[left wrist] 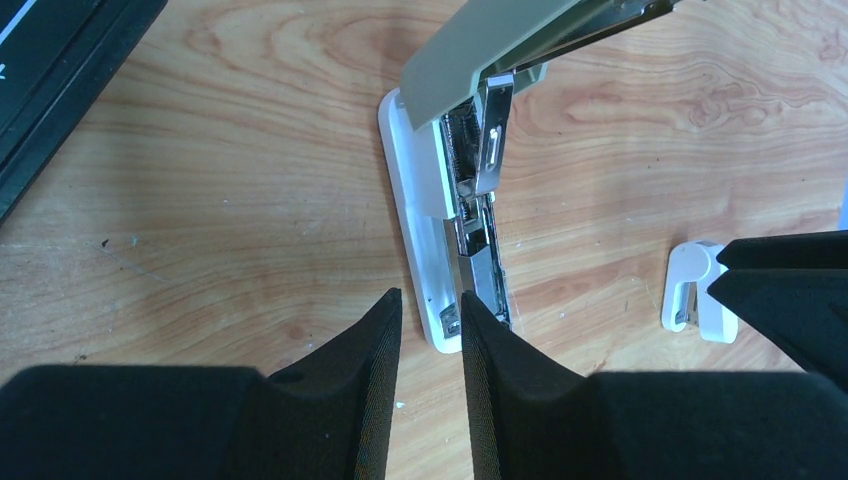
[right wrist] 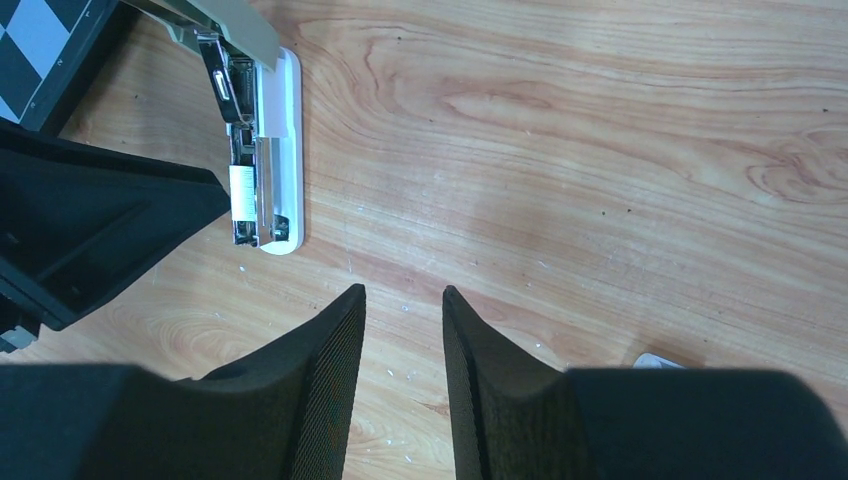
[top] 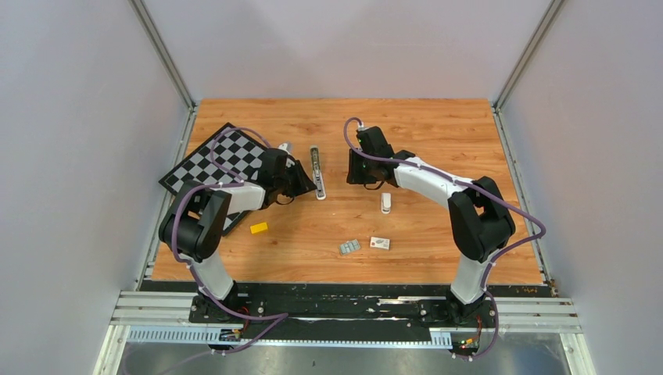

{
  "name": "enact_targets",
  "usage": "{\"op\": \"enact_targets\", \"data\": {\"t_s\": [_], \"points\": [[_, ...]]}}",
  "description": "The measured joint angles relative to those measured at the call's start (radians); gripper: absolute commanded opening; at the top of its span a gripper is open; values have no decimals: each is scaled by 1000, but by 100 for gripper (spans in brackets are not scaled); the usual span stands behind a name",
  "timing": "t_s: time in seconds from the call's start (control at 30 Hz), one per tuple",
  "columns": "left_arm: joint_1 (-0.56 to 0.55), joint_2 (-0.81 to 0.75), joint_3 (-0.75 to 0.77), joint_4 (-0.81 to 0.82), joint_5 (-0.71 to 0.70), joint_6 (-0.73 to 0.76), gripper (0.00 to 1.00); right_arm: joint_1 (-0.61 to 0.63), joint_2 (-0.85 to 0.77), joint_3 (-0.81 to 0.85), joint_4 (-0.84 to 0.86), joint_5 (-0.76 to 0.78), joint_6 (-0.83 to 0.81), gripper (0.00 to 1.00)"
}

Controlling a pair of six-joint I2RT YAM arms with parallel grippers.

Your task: Load the staples into the stapler

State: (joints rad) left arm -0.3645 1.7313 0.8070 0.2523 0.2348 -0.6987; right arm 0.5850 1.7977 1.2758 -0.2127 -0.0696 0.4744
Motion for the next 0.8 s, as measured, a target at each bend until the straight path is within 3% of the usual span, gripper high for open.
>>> {"op": "enact_targets", "data": {"t_s": [0.4,0.8], "points": [[0,-1,12,-19,-5,8,37,0,0,0,5,-14,0,37],[-8,-4,25,-20,-3,-12,36,-2,0,0,5,-18,0,36]]}}
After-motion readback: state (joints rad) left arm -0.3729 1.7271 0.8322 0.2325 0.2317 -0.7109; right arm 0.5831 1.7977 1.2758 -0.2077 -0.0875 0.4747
